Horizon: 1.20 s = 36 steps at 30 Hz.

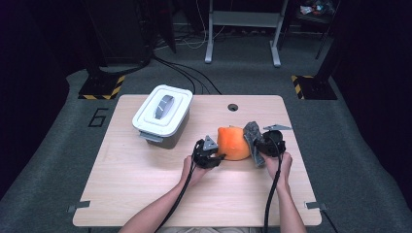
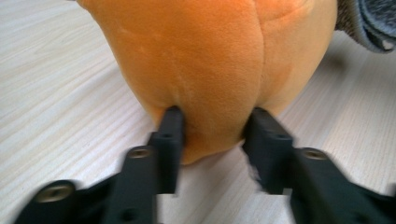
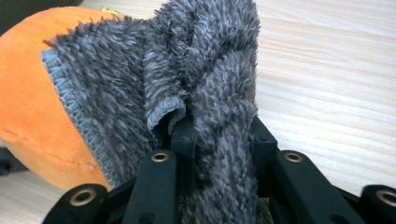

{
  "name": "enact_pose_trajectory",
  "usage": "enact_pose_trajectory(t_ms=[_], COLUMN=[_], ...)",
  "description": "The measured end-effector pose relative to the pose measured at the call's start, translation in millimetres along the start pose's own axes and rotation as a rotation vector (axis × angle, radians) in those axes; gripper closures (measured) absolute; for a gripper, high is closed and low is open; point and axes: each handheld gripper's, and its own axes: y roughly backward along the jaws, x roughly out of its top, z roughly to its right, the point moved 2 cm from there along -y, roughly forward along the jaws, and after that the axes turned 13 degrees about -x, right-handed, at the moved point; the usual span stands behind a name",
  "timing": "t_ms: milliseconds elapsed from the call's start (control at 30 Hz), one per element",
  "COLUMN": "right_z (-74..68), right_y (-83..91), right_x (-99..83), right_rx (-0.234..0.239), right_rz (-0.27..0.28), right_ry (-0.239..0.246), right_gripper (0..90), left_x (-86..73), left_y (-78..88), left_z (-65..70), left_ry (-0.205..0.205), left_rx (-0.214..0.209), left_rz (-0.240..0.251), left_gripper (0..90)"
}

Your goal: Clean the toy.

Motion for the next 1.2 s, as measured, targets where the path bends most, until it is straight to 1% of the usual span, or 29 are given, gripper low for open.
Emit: enact_pose_trajectory(t_ms=[67, 100, 133, 200, 233, 300, 333, 367, 400, 433, 467, 567, 600, 633, 667, 767, 833, 900, 933, 1000, 1033, 1067, 1100, 1133, 1167, 1200], right_z=[1.1, 1.0, 1.1, 0.5, 0.6, -0.7, 0.0, -1.0, -1.5, -1.2, -1.3, -1.6, -3.5, -6.9, -10.9, -28.7, -41.9, -55.7, -62.0, -72.3, -74.9, -76.9, -77.5, -77.4, -76.0, -75.1], right_y=[1.7, 2.9, 4.4, 8.1, 9.5, 12.8, 13.7, 15.4, 16.4, 16.3, 17.1, 23.5, 27.3, 31.9, 36.0, 48.6, 52.3, 52.3, 51.3, 46.5, 44.0, 41.9, 41.0, 40.5, 39.8, 39.7], right_x=[-0.4, -0.5, -0.5, -0.4, -0.6, -0.9, -1.6, -2.6, -4.0, -5.1, -5.7, -3.0, -0.9, 1.8, 4.8, 14.3, 20.1, 23.8, 24.7, 24.5, 23.8, 23.6, 23.2, 23.1, 23.1, 22.9], right_rx=[0.001, 0.005, 0.008, 0.007, 0.007, 0.008, 0.006, 0.007, 0.011, 0.012, 0.014, 0.015, 0.026, 0.031, 0.035, 0.063, 0.075, 0.086, 0.080, 0.047, 0.037, 0.031, 0.031, 0.029, 0.032, 0.029], right_rz=[0.003, 0.006, 0.010, 0.015, 0.018, 0.022, 0.020, 0.018, 0.021, 0.020, 0.017, 0.037, 0.051, 0.062, 0.079, 0.108, 0.116, 0.118, 0.115, 0.102, 0.097, 0.094, 0.091, 0.091, 0.098, 0.094], right_ry=[0.004, 0.004, 0.002, 0.002, 0.009, 0.003, 0.016, 0.013, 0.020, 0.029, 0.020, 0.019, 0.019, 0.022, 0.045, 0.084, 0.120, 0.160, 0.185, 0.213, 0.220, 0.221, 0.221, 0.219, 0.231, 0.224], right_gripper=[70.2, 70.1, 70.1, 70.1, 70.1, 70.1, 70.1, 70.1, 70.1, 70.1, 70.0, 70.0, 70.0, 70.0, 70.0, 70.0, 69.8, 69.8, 69.8, 69.9, 69.9, 69.9, 70.0, 69.9, 70.0, 70.0], left_x=[0.2, 0.1, 0.0, -0.3, -0.5, -0.9, -1.2, -1.9, -2.6, -3.0, -3.1, -2.8, -2.8, -2.5, -2.1, 0.5, 2.2, 3.1, 3.3, 2.5, 1.4, 0.6, 0.1, 0.0, -0.2, -0.2], left_y=[1.8, 2.9, 4.0, 6.6, 8.0, 11.1, 12.5, 14.3, 14.8, 14.9, 15.0, 15.6, 15.7, 15.8, 15.4, 15.6, 15.3, 15.2, 15.1, 14.8, 13.8, 14.0, 13.7, 13.7, 13.4, 13.2], left_z=[0.6, 1.2, 2.0, 4.4, 6.1, 8.6, 10.2, 11.3, 12.4, 12.5, 12.6, 12.4, 12.3, 12.6, 13.6, 16.4, 18.3, 18.9, 18.5, 17.2, 16.1, 15.2, 14.3, 13.7, 13.3, 12.9], left_ry=[0.019, 0.019, 0.019, 0.040, 0.038, 0.047, 0.048, 0.040, 0.046, 0.043, 0.046, 0.058, 0.066, 0.064, 0.065, 0.054, 0.048, 0.044, 0.043, 0.043, 0.051, 0.056, 0.058, 0.061, 0.059, 0.056], left_rx=[-0.017, -0.024, -0.028, -0.054, -0.058, -0.082, -0.085, -0.089, -0.089, -0.090, -0.093, -0.090, -0.091, -0.090, -0.086, -0.090, -0.085, -0.083, -0.079, -0.075, -0.076, -0.081, -0.080, -0.083, -0.083, -0.084], left_rz=[0.005, -0.002, -0.002, 0.007, 0.008, 0.008, 0.012, 0.003, 0.003, 0.001, 0.000, 0.002, 0.005, 0.001, 0.004, -0.006, -0.010, -0.018, -0.018, -0.033, -0.030, -0.036, -0.031, -0.031, -0.030, -0.030], left_gripper=[72.5, 73.9, 75.0, 75.7, 75.9, 76.4, 76.4, 76.5, 76.4, 76.4, 76.4, 76.3, 76.3, 76.3, 76.3, 76.3, 76.3, 76.3, 76.3, 76.3, 76.4, 76.4, 76.4, 76.4, 76.4, 76.4])
